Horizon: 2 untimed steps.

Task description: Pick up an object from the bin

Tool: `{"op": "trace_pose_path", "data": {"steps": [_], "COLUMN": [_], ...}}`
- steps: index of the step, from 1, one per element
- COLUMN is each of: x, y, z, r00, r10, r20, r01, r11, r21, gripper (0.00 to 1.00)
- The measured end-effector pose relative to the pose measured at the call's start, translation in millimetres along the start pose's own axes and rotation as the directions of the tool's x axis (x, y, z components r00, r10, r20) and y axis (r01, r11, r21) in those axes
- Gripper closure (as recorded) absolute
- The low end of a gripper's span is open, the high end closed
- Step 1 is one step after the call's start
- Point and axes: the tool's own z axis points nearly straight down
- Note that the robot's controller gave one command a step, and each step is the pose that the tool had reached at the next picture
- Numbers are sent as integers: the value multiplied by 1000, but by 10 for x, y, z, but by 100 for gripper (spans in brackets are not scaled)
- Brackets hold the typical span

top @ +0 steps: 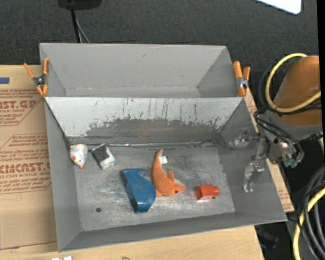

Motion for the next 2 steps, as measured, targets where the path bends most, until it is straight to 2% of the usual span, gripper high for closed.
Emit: {"op": "trace_pose_path", "data": {"steps": [1, 2], "x": [0, -120], "y": [0, 214], "z": [0, 486], "r00": [1000, 998], "r10": [0, -54], "r20": [0, 7], "r01": [0, 54], "r11": [1000, 999], "r21": [0, 2], "gripper": [0, 0]}}
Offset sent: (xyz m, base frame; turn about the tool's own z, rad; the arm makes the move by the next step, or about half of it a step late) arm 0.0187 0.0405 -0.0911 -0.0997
